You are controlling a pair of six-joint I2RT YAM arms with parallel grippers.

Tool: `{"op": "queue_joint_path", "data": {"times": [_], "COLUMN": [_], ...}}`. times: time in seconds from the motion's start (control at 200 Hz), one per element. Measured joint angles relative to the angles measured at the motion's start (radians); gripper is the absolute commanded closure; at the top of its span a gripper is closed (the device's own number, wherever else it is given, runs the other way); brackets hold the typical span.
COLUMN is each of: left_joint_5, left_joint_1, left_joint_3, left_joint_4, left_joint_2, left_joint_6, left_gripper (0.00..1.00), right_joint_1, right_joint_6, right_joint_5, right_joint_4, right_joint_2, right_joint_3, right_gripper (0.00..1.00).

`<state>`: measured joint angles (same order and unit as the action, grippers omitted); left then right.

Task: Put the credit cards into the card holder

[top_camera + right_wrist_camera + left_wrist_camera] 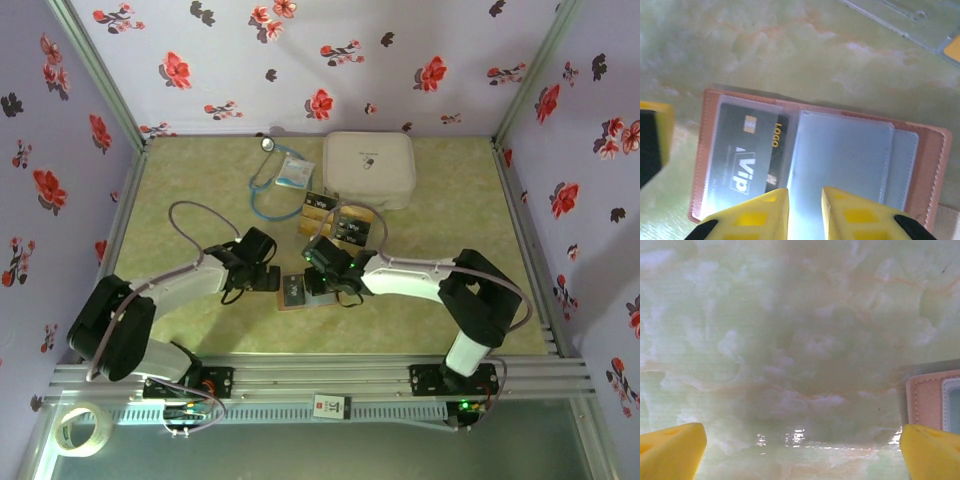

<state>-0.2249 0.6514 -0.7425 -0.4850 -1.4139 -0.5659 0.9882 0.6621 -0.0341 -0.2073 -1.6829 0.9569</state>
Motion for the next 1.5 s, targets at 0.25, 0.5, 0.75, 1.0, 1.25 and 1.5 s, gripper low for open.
{"op": "queue_joint_path", "data": {"times": [0.25,0.5,0.75,1.0,1.25,1.5], "left_joint_5": [0.002,0.018,0.026,0.043,0.050,0.053], "left_joint_1": [-0.001,0.021,0.104,0.139,0.154,0.166], "left_joint_3": [-0.002,-0.005,-0.023,-0.023,-0.024,-0.027], "left_joint_4": [-0.010,-0.010,-0.002,0.029,0.050,0.066], "left_joint_2": [0.024,0.058,0.058,0.050,0.025,0.005], "left_joint_6": [0.016,0.019,-0.008,-0.054,-0.065,-0.072], "left_gripper": [0.00,0.00,0.00,0.00,0.00,0.00], "right_joint_1": [-0.031,-0.129,-0.210,-0.225,-0.225,-0.225], "right_joint_6": [0.005,0.023,0.029,0.031,0.045,0.045], "right_joint_5": [0.000,0.052,0.163,0.249,0.282,0.290], "right_joint_4": [0.015,0.096,0.175,0.249,0.272,0.275], "right_joint_2": [0.048,0.159,0.168,0.086,0.039,0.028], "right_joint_3": [-0.074,-0.179,-0.200,-0.199,-0.197,-0.172], "right_gripper": [0.78,0.79,0.81,0.84,0.85,0.86]}}
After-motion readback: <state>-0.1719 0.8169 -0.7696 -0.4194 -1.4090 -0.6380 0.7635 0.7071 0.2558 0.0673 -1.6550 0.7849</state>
